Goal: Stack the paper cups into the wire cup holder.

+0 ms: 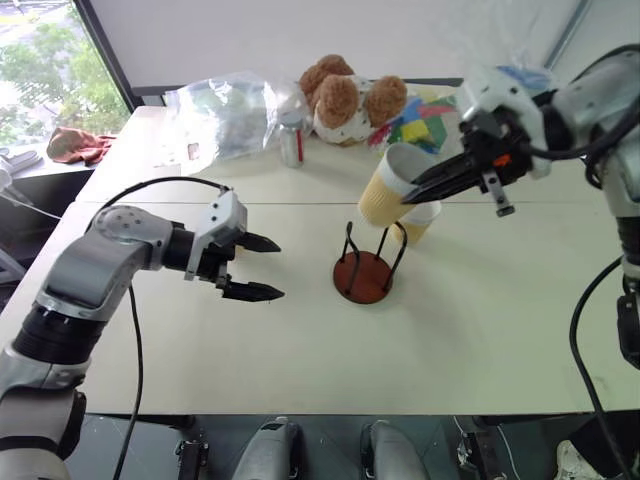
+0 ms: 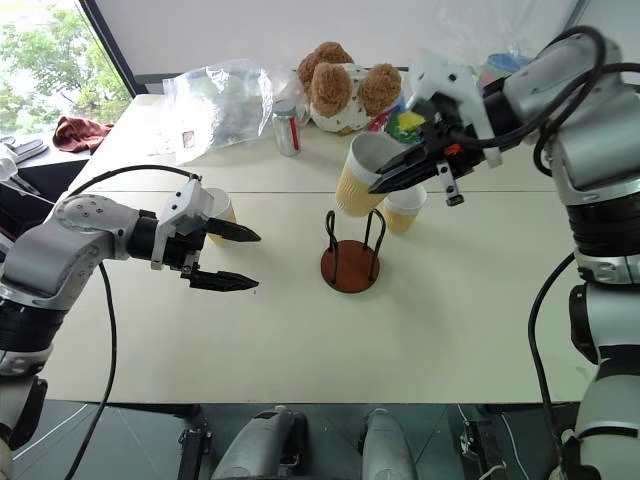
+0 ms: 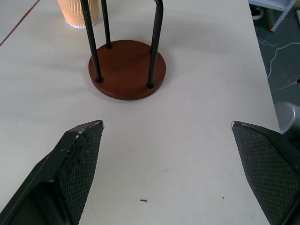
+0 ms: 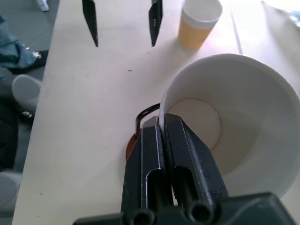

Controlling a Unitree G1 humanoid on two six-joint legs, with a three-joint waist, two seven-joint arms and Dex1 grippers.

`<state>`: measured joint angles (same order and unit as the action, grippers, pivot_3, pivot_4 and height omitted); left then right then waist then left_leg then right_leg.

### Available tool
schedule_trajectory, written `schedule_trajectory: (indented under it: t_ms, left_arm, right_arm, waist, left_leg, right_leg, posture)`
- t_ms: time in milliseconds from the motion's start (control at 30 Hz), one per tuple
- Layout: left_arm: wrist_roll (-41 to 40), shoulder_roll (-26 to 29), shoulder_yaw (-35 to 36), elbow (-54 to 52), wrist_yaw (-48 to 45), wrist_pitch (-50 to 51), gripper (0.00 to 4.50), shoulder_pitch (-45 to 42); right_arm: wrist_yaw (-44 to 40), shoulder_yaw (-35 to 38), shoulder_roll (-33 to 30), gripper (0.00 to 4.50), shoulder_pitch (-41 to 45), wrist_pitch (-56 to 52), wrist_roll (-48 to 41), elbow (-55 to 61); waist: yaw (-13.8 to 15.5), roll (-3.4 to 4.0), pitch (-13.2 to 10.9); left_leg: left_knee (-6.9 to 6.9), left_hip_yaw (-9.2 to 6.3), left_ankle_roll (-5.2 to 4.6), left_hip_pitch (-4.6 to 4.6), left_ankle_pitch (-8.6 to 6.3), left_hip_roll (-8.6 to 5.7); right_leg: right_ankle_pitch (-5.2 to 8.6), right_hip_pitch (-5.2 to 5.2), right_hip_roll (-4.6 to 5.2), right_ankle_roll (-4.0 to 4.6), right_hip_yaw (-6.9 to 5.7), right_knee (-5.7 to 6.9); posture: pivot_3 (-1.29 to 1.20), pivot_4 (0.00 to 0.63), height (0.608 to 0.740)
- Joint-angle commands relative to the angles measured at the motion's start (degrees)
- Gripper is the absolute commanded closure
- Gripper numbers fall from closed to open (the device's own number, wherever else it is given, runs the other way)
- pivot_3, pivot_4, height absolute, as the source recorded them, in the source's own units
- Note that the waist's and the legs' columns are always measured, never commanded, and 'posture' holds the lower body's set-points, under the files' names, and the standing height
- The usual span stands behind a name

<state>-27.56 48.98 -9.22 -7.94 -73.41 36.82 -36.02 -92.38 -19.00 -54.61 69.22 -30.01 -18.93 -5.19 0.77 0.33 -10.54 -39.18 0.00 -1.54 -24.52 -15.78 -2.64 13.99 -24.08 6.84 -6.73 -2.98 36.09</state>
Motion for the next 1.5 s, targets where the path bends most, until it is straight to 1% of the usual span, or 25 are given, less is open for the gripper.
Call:
schedule_trajectory:
  t_ms: [33,267,600,667,700,867,967,1067,1200,1300,1367,1500]
  left_arm:
    - [-1.29,-0.11,2.42,-2.92,0.52,0.06,0.00,-0.15]
    - [-1.38,-0.11,2.82,-3.71,1.18,0.11,0.00,0.83]
    - [-1.31,-1.75,2.50,-3.13,1.64,-0.07,0.00,0.63]
    - [-1.14,-2.01,2.44,-2.84,1.57,-0.13,0.00,0.47]
    - [-1.07,-2.12,2.40,-2.72,1.58,-0.18,0.00,0.42]
    - [-0.77,-2.67,2.22,-1.97,1.59,-0.35,0.00,-0.17]
    - [-0.78,-2.88,2.31,-1.88,1.64,-0.28,0.00,-0.34]
    - [-1.59,-2.78,3.30,-2.06,1.70,0.31,0.00,-0.51]
    - [-4.15,-1.91,5.69,-2.14,1.00,2.35,0.00,-1.84]
    - [-5.53,-1.71,6.28,-2.37,0.61,4.02,0.00,-3.06]
    - [-4.88,-1.11,5.54,-3.03,0.46,3.67,0.00,-2.59]
    - [-5.62,-1.61,5.93,-3.28,1.44,4.53,0.00,-2.55]
  right_arm:
    - [-0.12,-0.30,-0.27,4.48,0.08,1.34,-1.56,1.21]
    - [-0.12,-3.57,-1.64,4.48,-1.17,3.29,-1.65,1.50]
    - [-0.12,-5.66,0.69,4.48,-1.15,5.83,1.43,-1.30]
    - [-0.12,-5.65,1.25,3.90,-0.96,6.19,2.10,-1.85]
    - [-0.12,-5.55,1.49,3.71,-0.92,6.20,2.28,-1.94]
    - [-0.12,-4.54,2.57,1.22,-0.52,6.31,3.11,-2.56]
    - [-0.12,-3.33,2.22,1.22,0.12,6.12,3.24,-3.39]
    - [1.76,-0.47,1.20,1.22,2.03,7.80,5.96,-9.56]
    - [6.54,1.42,-0.46,1.22,0.69,17.42,12.27,-20.65]
    - [7.52,2.56,1.62,1.22,-0.62,21.81,13.32,-25.49]
    - [7.94,2.17,2.83,1.22,-0.59,24.99,15.22,-28.54]
    - [7.72,1.50,5.17,1.22,-0.32,29.27,18.23,-33.21]
  waist:
    - [-0.04,0.00,0.00]
    - [-0.46,0.00,0.00]
    - [-0.41,-0.01,0.00]
    - [-0.44,0.00,0.00]
    - [-0.44,0.00,0.00]
    - [-0.42,-0.01,0.00]
    - [-0.43,-0.01,0.00]
    - [-0.34,0.00,0.00]
    - [-0.14,-0.04,0.02]
    - [-0.42,-0.04,0.02]
    - [-0.84,-0.04,0.02]
    - [-1.72,-0.02,0.01]
  left_leg:
    - [0.01,-0.01,0.00,0.00,0.00,0.00]
    - [0.01,0.04,0.02,0.04,0.02,0.04]
    - [0.00,0.04,0.05,0.04,0.05,0.04]
    - [0.00,0.04,0.06,0.04,0.06,0.05]
    - [0.00,0.04,0.06,0.04,0.06,0.05]
    - [0.00,0.04,0.09,0.04,0.08,0.05]
    - [0.00,0.04,0.10,0.04,0.08,0.05]
    - [0.00,0.04,0.11,0.04,0.09,0.04]
    - [0.00,0.06,0.11,0.04,0.09,0.04]
    - [0.01,0.08,0.12,0.04,0.09,0.05]
    - [0.01,0.10,0.15,0.05,0.12,0.05]
    - [0.02,0.13,0.19,0.06,0.14,0.10]
  right_leg:
    - [0.00,-0.01,-0.01,0.00,-0.01,0.01]
    - [0.00,-0.08,-0.04,0.00,-0.01,0.02]
    - [0.00,-0.13,-0.05,0.00,0.00,0.08]
    - [0.00,-0.14,-0.05,0.00,0.00,0.09]
    - [0.00,-0.14,-0.05,0.00,0.00,0.09]
    - [0.00,-0.14,-0.06,0.00,0.00,0.10]
    - [0.00,-0.14,-0.06,0.00,0.00,0.10]
    - [0.00,-0.14,-0.06,0.00,0.00,0.10]
    - [0.00,-0.13,-0.06,0.00,-0.01,0.08]
    - [0.00,-0.13,-0.07,0.00,-0.01,0.07]
    - [0.00,-0.13,-0.07,0.00,0.00,0.09]
    - [0.00,-0.16,-0.10,0.00,0.02,0.12]
  posture:
    - [0.00,0.150,0.740]
    - [0.00,0.150,0.740]
    - [0.00,0.150,0.740]
    - [0.00,0.150,0.740]
    - [0.00,0.150,0.740]
    - [0.00,0.150,0.740]
    - [0.00,0.150,0.740]
    - [0.00,0.150,0.740]
    - [0.00,0.150,0.740]
    - [0.00,0.150,0.740]
    - [0.00,0.150,0.740]
    - [0.00,0.150,0.740]
